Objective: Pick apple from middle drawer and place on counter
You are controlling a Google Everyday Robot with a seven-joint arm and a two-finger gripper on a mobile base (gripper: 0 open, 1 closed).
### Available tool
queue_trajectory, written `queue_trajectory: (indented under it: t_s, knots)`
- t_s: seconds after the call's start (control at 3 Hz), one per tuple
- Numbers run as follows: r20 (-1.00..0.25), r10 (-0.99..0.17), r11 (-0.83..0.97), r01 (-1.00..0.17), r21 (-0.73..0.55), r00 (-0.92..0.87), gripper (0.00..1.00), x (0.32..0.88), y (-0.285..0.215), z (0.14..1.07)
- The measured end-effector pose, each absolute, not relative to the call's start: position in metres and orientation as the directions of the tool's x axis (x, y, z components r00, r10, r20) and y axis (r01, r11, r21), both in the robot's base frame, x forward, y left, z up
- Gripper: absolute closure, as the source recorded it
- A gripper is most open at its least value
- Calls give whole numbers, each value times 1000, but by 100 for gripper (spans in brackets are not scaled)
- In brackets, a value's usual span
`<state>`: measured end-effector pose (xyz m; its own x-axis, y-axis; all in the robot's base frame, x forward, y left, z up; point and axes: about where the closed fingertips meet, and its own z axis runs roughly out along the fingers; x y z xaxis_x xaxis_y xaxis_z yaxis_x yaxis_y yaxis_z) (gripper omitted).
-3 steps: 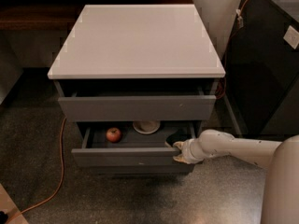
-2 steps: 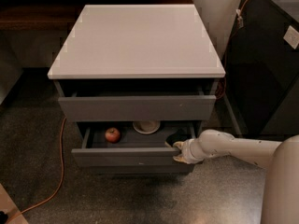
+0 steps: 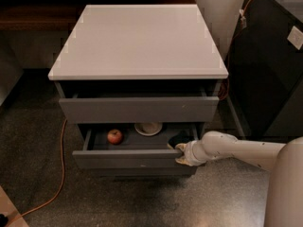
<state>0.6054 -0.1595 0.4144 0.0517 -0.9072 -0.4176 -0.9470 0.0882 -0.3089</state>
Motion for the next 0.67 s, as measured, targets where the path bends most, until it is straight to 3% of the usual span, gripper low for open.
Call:
queue_trajectory:
  t_s: [0.67]
  knots:
    - [-418, -907, 88, -947, -309, 52, 15, 605, -159, 415]
